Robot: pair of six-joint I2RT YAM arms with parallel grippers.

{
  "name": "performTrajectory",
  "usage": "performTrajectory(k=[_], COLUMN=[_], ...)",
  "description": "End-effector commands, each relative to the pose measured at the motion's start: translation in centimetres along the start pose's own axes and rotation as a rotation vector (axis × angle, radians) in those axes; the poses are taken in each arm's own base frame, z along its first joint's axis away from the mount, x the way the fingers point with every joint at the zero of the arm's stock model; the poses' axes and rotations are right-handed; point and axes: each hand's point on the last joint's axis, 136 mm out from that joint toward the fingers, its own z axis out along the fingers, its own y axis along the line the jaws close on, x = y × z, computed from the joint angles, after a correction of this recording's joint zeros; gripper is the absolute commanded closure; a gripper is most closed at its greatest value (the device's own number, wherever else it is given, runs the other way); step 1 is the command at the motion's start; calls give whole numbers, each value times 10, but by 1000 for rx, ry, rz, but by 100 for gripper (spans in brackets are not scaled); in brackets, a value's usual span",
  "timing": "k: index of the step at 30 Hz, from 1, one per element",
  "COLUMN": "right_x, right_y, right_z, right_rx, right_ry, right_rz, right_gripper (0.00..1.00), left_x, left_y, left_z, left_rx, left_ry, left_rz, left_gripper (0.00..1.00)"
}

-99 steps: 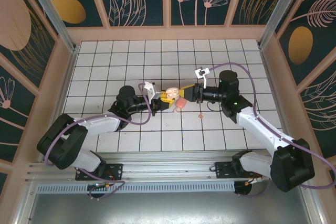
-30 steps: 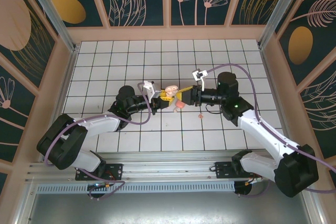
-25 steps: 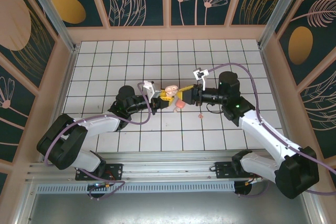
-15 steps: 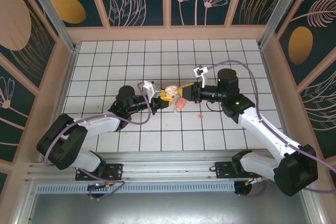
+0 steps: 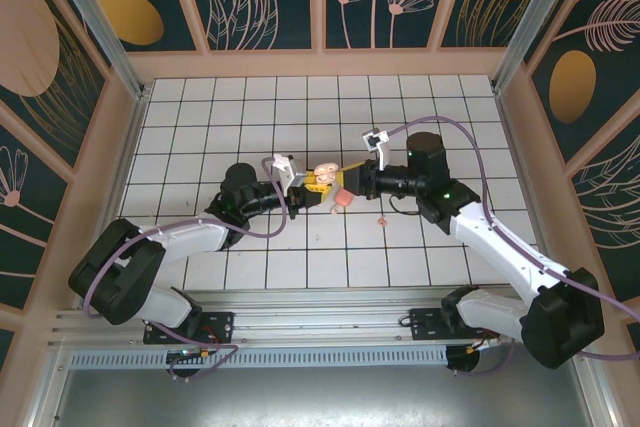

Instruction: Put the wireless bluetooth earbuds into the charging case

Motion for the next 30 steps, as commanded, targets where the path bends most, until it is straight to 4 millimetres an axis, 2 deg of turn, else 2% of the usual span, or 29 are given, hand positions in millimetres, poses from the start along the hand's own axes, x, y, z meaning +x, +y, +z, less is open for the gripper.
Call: performTrajectory(k=[1, 4, 8, 16, 21, 30], right_x=[-13, -16, -15, -13, -25, -25], right_y=[6, 6, 16, 21, 0, 3], right_z=[2, 4, 10, 15, 11, 9], right_rx=[7, 3, -24, -15, 168, 300], right_ry=[-19, -26, -14, -1, -49, -97], right_rz=[-42, -43, -56, -62, 26, 58], right_gripper=[75, 77, 80, 80, 80, 80], left_x=[-16, -16, -15, -12, -10, -5], left_y=[-7, -8, -8, -7, -4, 0], left_z=[-1, -2, -4, -4, -4, -4], left_rx=[27, 23, 17, 10, -9, -30], left_ry=[-29, -26, -22, -16, -9, 12], left_rz=[56, 58, 59, 56, 56, 59], left_gripper=[82, 82, 82, 82, 82, 82])
